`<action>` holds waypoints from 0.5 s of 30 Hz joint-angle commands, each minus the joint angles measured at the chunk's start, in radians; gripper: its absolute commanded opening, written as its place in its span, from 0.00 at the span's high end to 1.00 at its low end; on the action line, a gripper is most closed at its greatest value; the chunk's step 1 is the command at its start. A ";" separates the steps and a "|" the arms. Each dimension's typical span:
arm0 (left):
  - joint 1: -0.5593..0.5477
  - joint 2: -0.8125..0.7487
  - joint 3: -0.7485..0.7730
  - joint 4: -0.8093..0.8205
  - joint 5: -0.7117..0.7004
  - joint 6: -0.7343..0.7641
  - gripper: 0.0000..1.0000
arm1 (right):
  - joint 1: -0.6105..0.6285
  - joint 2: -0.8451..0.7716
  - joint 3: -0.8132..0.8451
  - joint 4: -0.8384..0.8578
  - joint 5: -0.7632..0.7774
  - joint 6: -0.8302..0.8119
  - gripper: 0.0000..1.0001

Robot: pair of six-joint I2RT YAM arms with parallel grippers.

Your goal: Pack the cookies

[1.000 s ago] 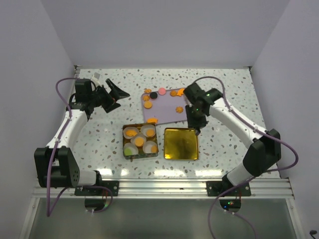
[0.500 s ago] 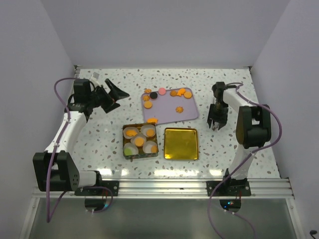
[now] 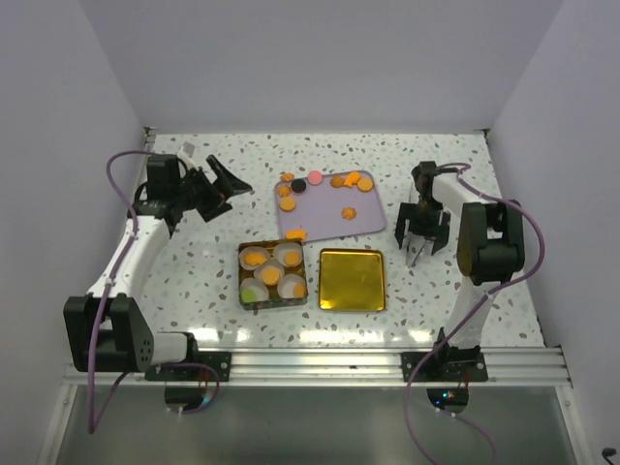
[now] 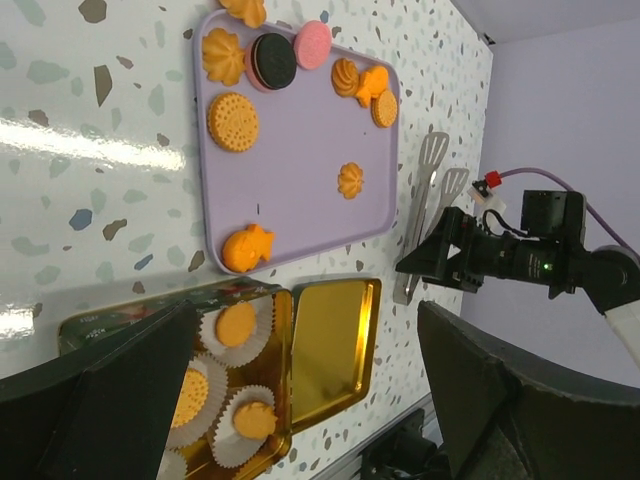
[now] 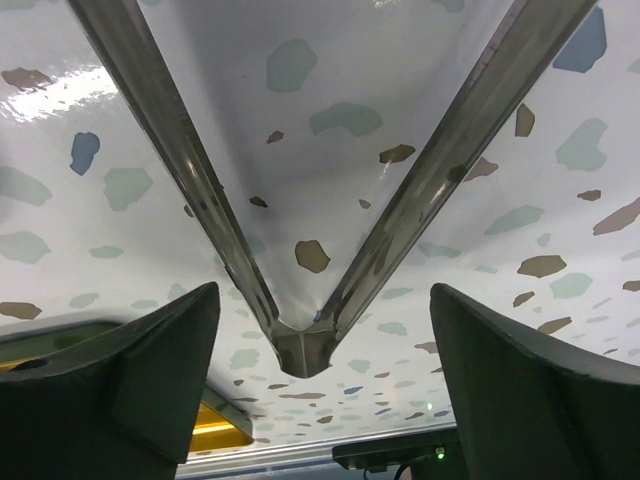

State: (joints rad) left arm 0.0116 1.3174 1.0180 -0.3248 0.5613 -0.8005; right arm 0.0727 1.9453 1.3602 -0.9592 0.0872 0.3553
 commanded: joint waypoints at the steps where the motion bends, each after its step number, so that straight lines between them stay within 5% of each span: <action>1: -0.050 -0.012 0.074 -0.026 -0.073 0.049 0.03 | -0.002 -0.034 -0.001 0.008 0.006 -0.010 0.08; 7: -0.229 0.045 0.195 -0.098 -0.198 0.080 0.03 | -0.002 -0.192 0.034 -0.026 -0.020 0.017 0.01; 15: -0.492 0.164 0.306 -0.135 -0.354 0.078 0.05 | -0.002 -0.638 -0.065 0.054 -0.069 0.109 0.01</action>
State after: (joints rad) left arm -0.4099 1.4300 1.2602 -0.4225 0.3004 -0.7387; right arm 0.0727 1.4429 1.3315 -0.9287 0.0494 0.3977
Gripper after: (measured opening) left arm 0.954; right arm 0.986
